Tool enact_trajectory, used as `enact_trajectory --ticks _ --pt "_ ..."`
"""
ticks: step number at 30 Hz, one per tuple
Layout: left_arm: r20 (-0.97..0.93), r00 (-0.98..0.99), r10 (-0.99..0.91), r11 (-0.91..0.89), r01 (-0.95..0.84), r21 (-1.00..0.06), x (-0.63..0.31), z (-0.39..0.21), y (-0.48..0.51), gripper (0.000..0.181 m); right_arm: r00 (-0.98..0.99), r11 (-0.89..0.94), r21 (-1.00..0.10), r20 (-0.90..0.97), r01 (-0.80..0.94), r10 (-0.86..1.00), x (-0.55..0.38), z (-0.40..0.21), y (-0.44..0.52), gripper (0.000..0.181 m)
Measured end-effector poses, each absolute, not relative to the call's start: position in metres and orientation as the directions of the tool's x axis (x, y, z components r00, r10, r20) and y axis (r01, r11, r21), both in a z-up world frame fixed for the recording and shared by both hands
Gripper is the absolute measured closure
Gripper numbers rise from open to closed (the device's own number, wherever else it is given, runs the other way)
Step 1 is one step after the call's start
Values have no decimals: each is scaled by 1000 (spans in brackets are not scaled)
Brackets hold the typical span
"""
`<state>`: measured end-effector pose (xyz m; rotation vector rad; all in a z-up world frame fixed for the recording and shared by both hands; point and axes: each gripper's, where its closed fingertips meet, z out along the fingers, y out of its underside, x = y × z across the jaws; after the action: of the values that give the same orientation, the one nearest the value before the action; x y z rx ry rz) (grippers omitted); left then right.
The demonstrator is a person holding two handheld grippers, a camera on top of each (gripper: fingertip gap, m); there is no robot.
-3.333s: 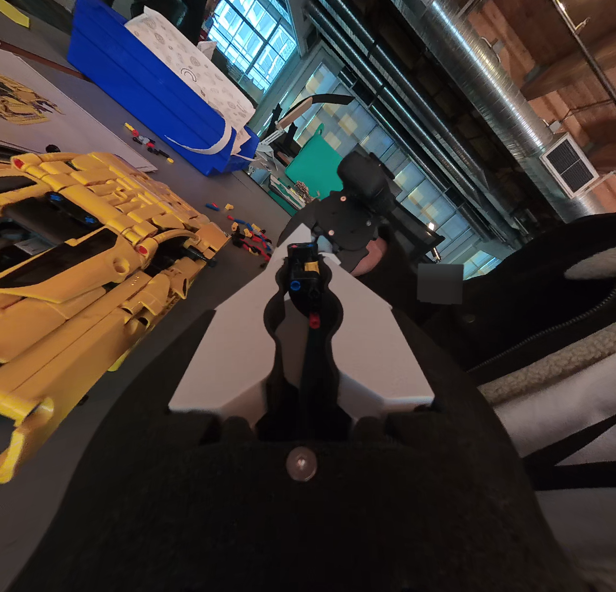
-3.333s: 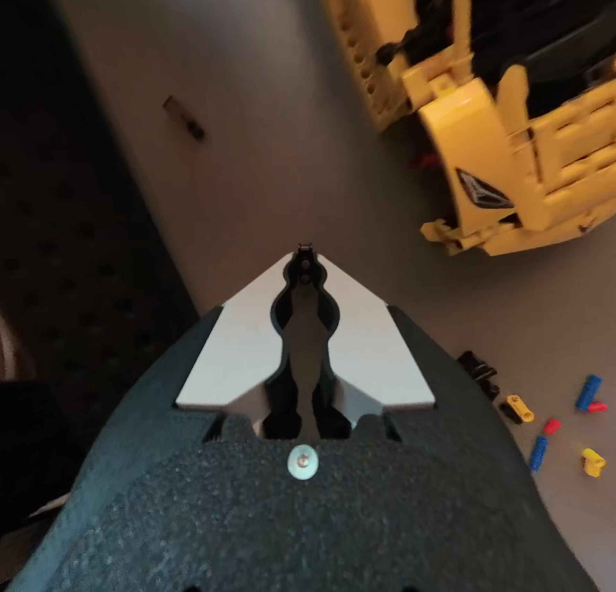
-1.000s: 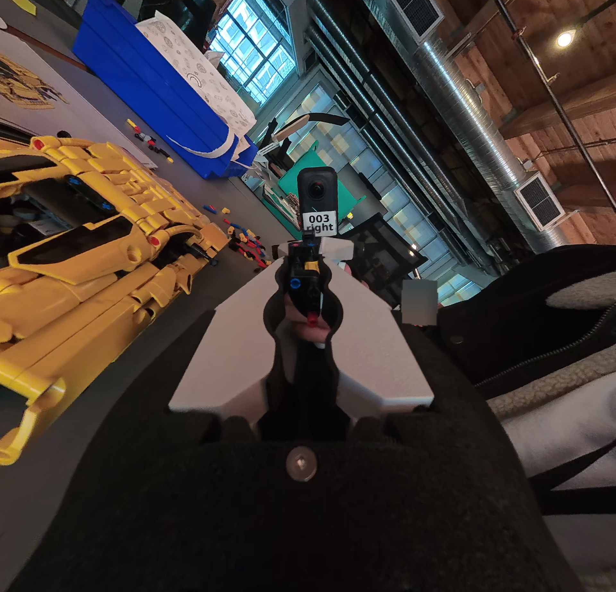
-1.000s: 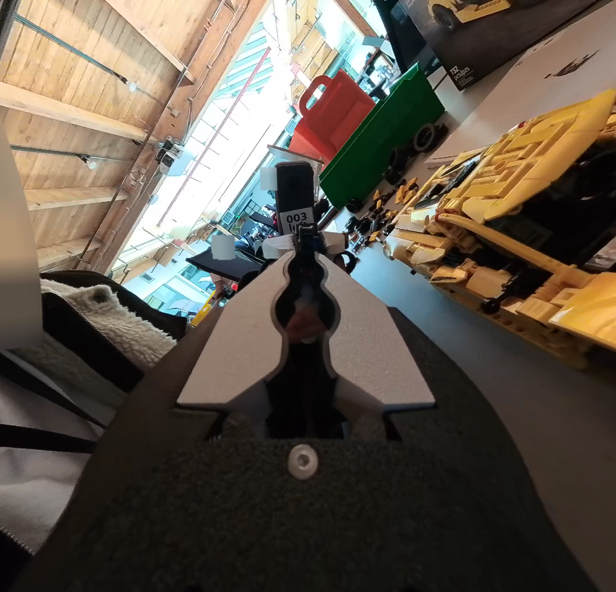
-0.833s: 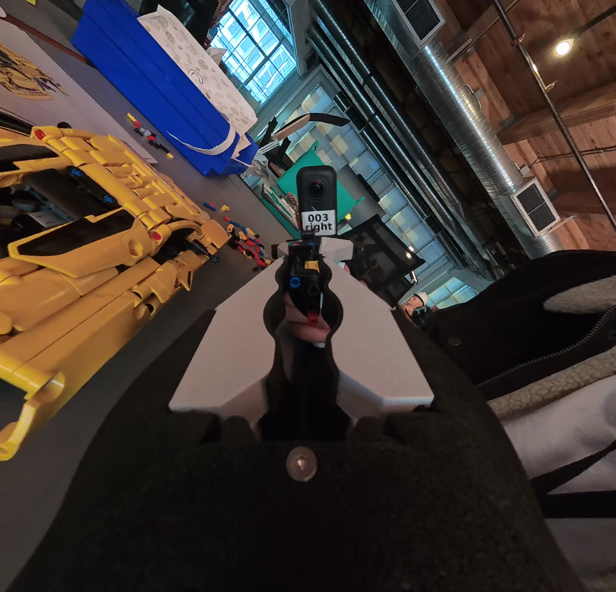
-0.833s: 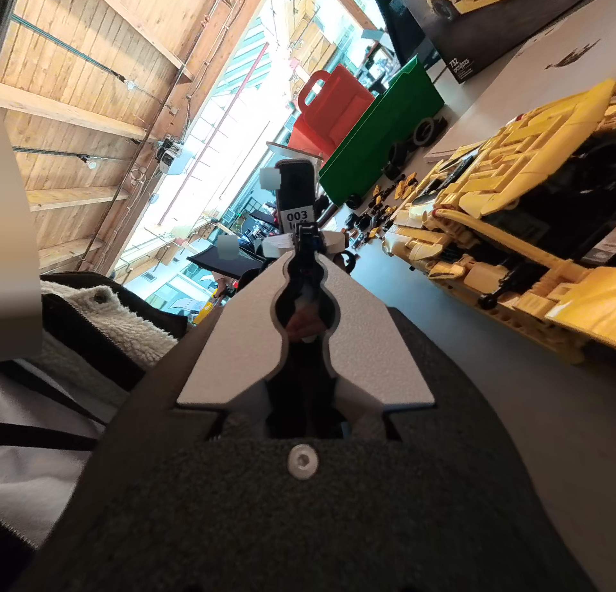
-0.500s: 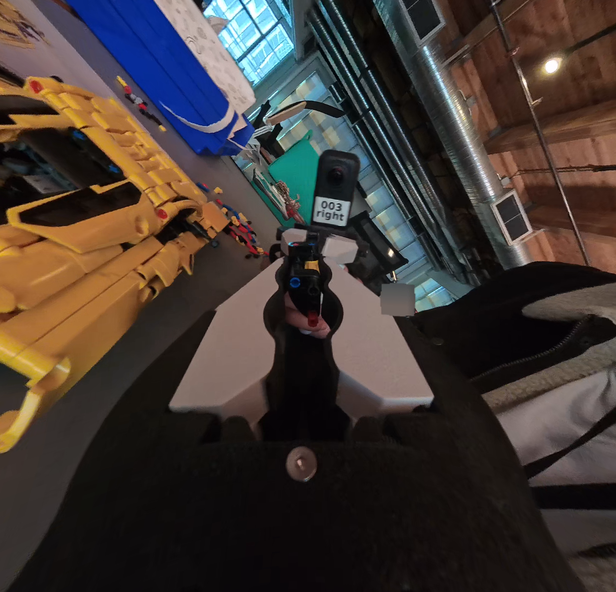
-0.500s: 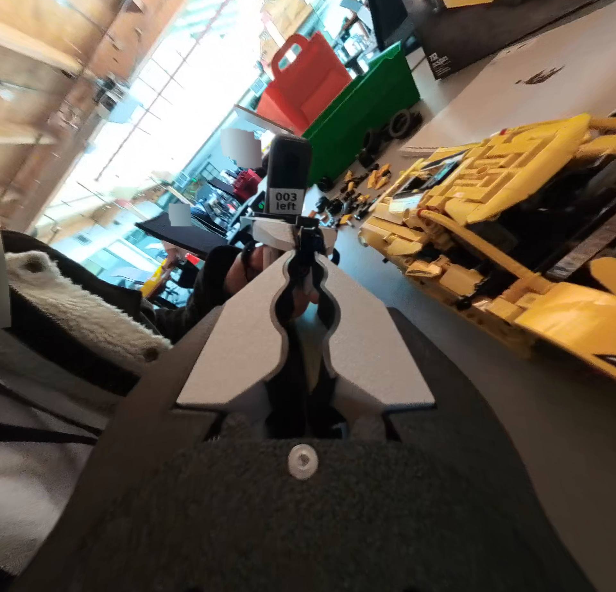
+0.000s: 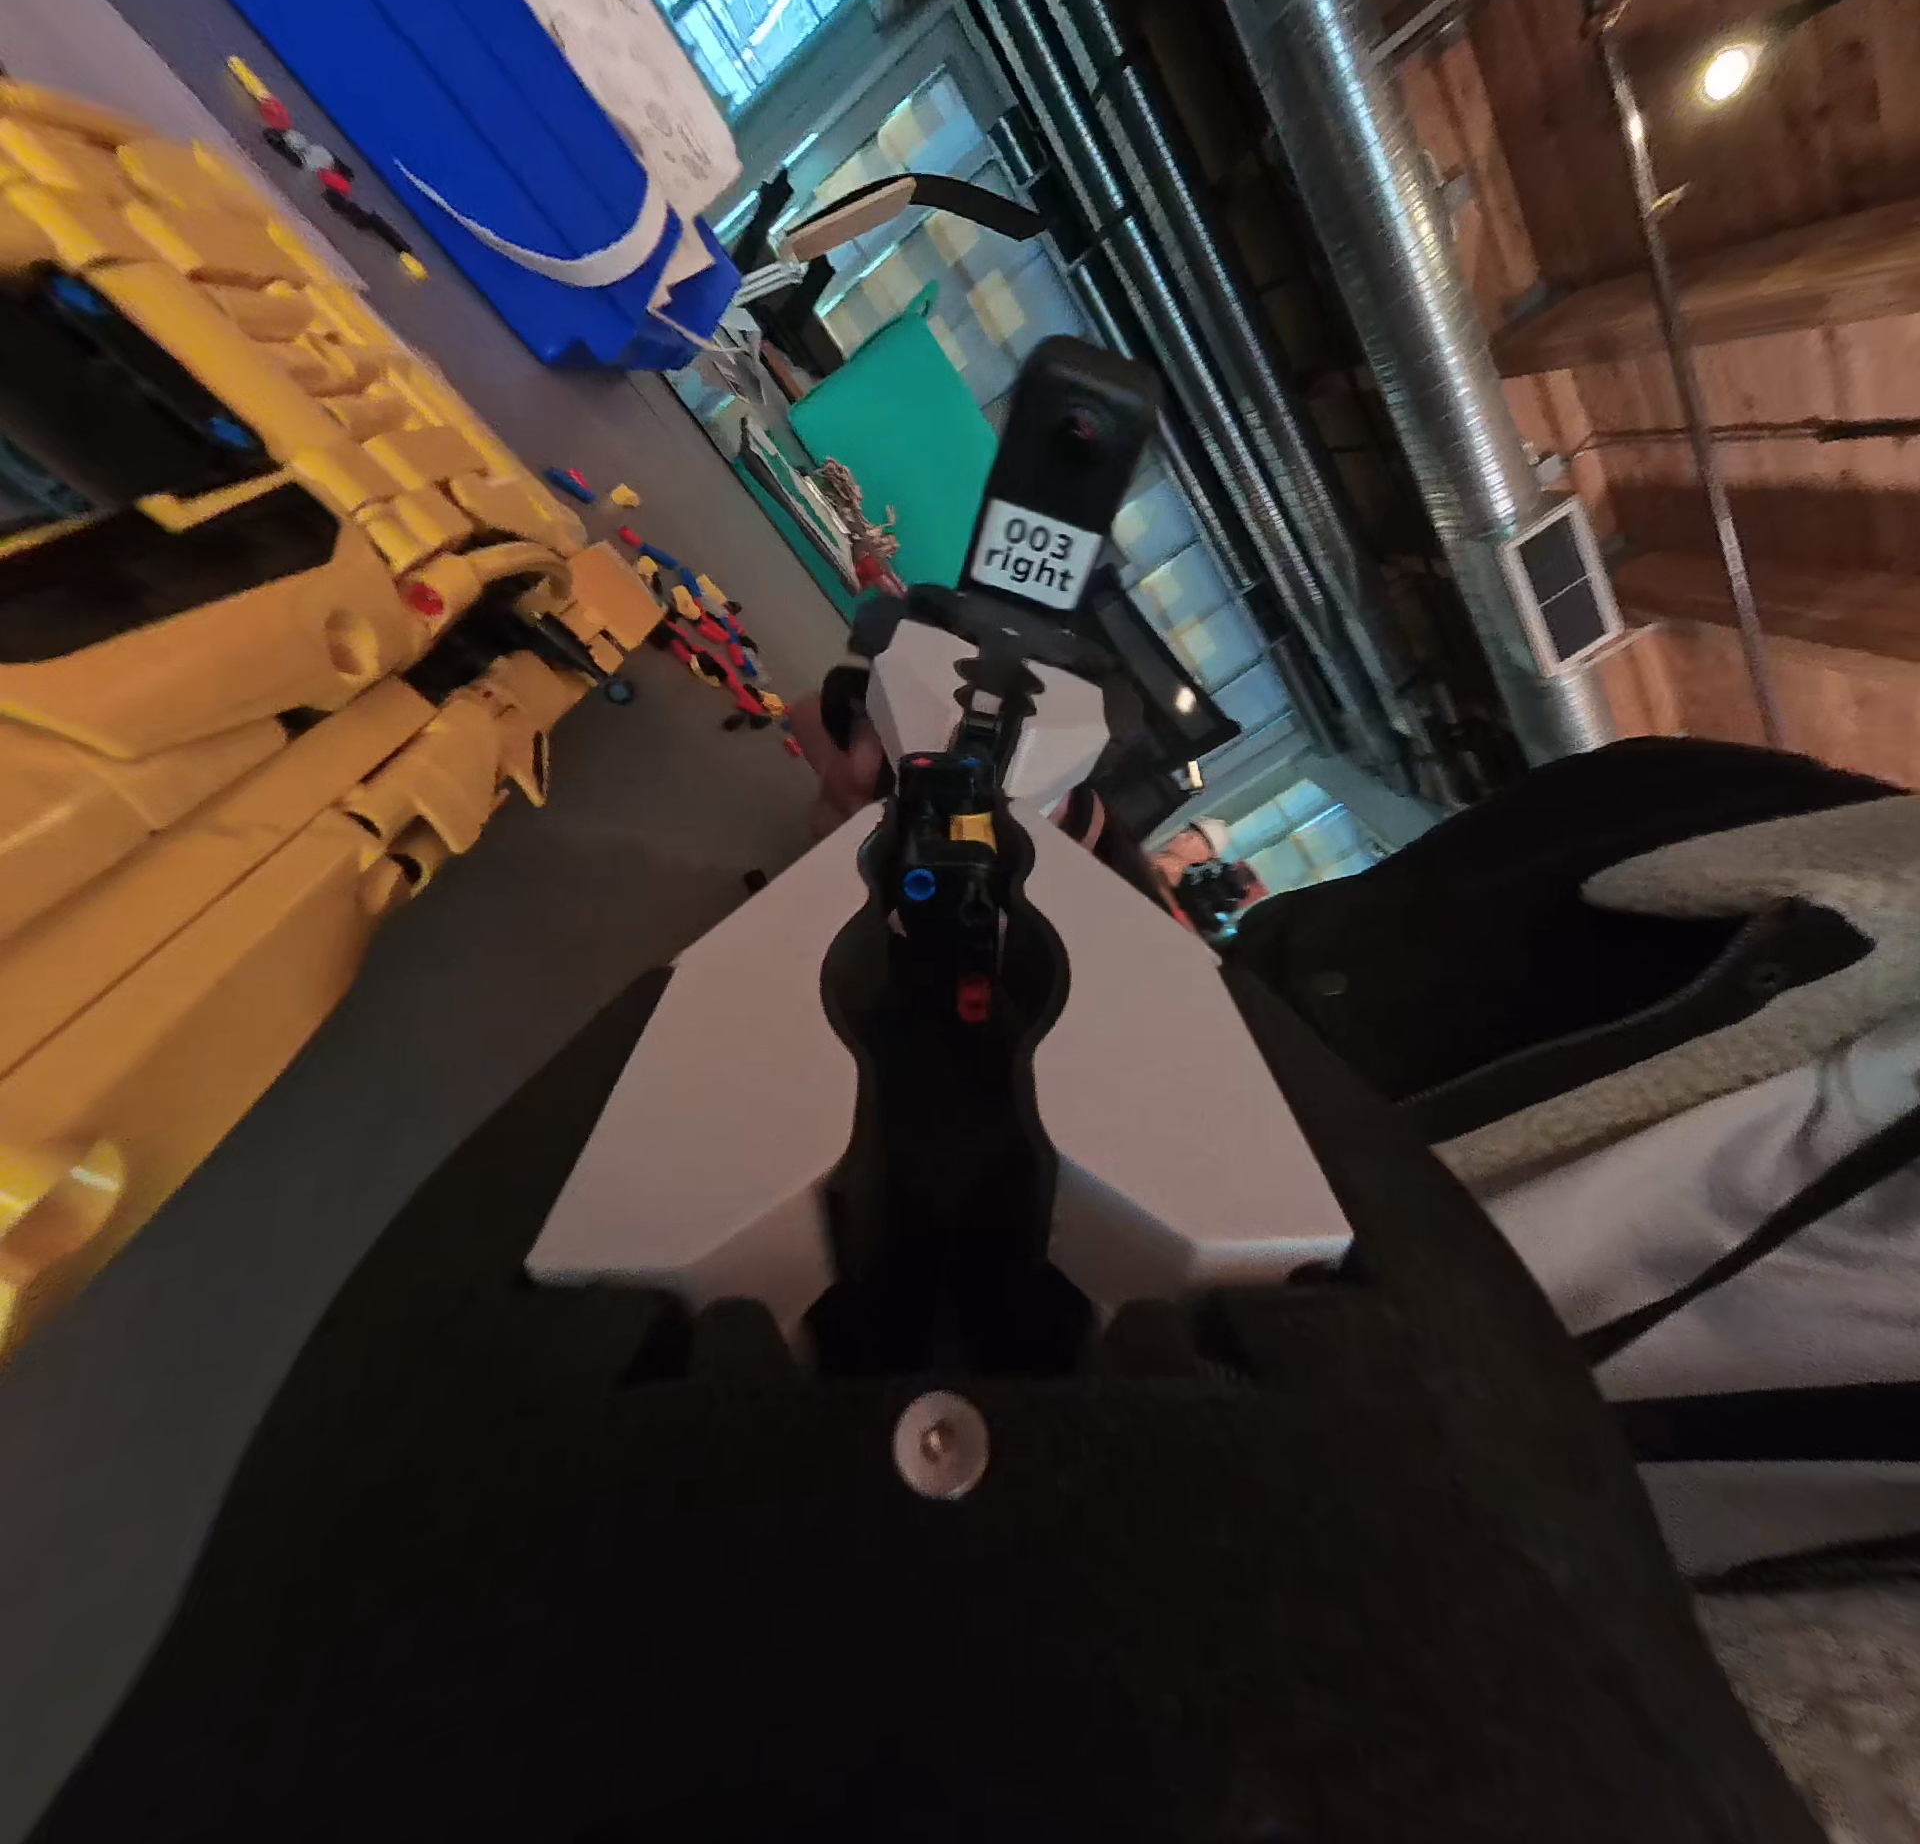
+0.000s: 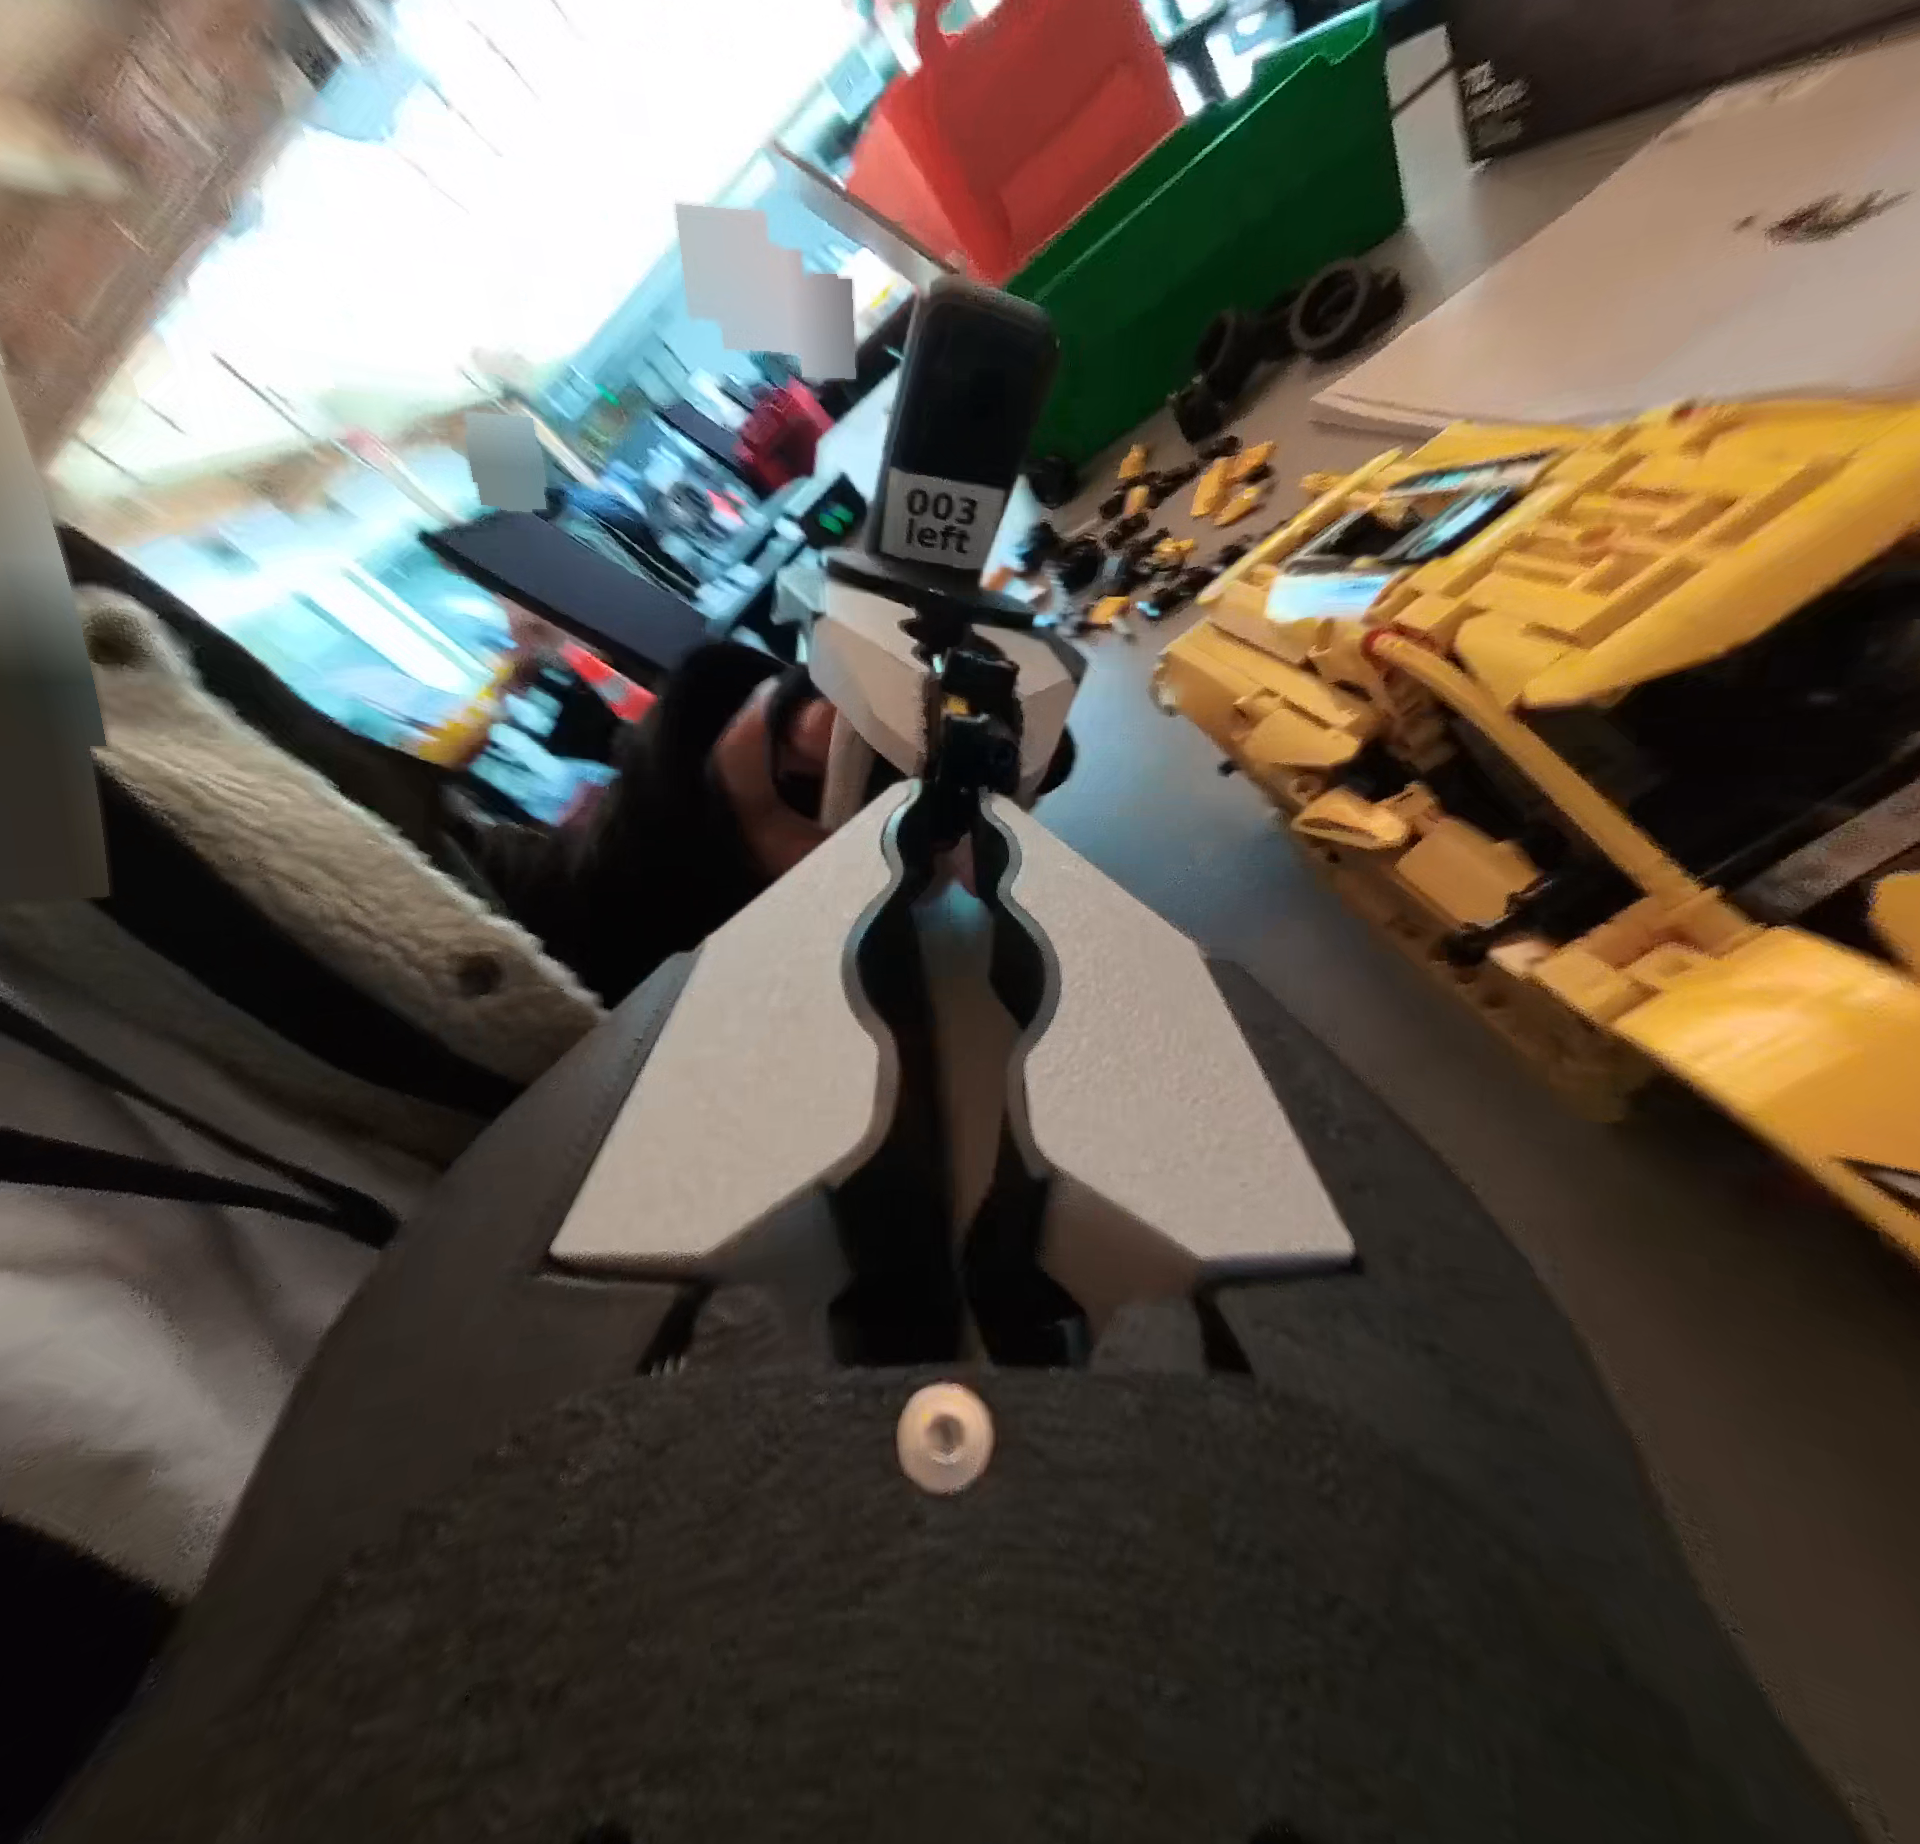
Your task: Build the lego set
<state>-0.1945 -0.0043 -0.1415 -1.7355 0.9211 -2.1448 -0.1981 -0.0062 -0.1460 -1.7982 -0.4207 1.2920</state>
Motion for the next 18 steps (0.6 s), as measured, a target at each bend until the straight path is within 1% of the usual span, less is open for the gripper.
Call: enact_trajectory --ticks 1,2,4,6,13,18 --pt "775 -271 -570 -756 -195 -625 -195 -140 -5 166 320 -634 -732 -680 -249 659 -200 -144 -7 175" --pt "761 -260 -595 -740 -191 -644 -194 -140 -5 165 271 -664 -696 -718 -273 642 -199 -142 -8 175" --pt "766 -242 -595 -743 -196 -639 -194 -143 -3 166 355 -634 -737 -672 -235 650 -200 -149 -5 175" --pt "772 -245 -586 -751 -195 -631 -193 -143 -3 165 326 -650 -717 -695 -251 641 -199 -147 -5 175" --pt "787 -285 -548 -775 -181 -605 -195 -137 -2 166 304 -641 -712 -702 -287 644 -200 -142 -3 174" --pt "789 -295 -538 -788 -155 -596 -198 -134 3 166 322 -602 -725 -689 -334 650 -192 -136 1 160"
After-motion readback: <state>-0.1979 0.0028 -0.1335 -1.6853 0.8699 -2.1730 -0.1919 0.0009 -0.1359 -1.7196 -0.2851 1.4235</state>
